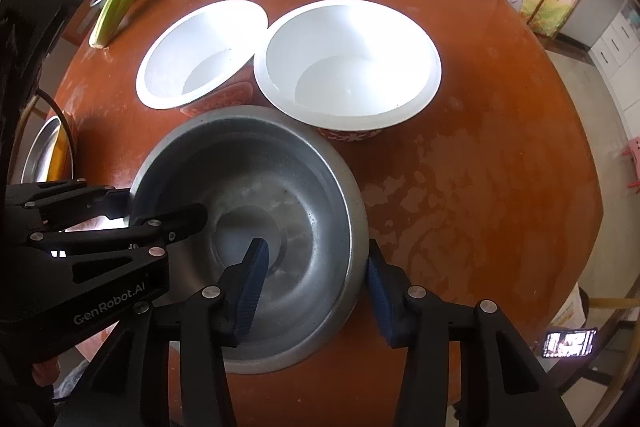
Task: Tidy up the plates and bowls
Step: 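Grasp the rim of the stainless steel bowl with the left gripper, then lift the steel bowl with the left gripper and hold it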
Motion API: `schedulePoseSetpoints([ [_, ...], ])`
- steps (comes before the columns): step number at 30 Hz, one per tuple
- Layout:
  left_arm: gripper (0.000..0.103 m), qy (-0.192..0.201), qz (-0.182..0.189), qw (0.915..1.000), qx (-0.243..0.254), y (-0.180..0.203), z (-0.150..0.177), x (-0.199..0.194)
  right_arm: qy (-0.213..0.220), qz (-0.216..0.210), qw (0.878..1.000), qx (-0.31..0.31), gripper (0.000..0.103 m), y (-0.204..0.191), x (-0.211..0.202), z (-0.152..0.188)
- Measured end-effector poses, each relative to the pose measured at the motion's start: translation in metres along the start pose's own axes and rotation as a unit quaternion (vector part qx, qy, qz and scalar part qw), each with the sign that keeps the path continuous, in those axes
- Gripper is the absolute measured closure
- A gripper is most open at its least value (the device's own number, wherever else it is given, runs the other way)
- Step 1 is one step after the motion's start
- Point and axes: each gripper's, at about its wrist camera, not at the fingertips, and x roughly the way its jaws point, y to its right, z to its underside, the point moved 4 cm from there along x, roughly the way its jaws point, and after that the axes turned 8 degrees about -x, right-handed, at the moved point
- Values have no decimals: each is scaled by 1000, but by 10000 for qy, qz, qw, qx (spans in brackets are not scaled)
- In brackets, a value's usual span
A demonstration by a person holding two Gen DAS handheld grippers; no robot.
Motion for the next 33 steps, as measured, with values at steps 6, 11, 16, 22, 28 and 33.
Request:
schedulePoseSetpoints([
  [6,67,33,26,10000,-64,-3,4,-9,35,-30,10000,-35,52,-7,-8,3],
  [11,67,119,108,9997,-177,-12,5,-22,103,-89,9999,-59,52,-16,-17,3],
  [16,67,300,37,9993,-223,-19,11,-38,190,-124,9996,-172,52,-31,-26,2],
  [22,67,460,-1,9980,-427,-40,24,-53,270,-247,9987,-355,52,-57,-32,-1],
  [28,67,563,-51,9962,-666,-67,32,-65,291,-308,9970,-648,52,-84,-35,-5],
  [33,67,601,-69,9949,-801,-83,38,-68,290,-309,9958,-814,52,-99,-35,-9],
])
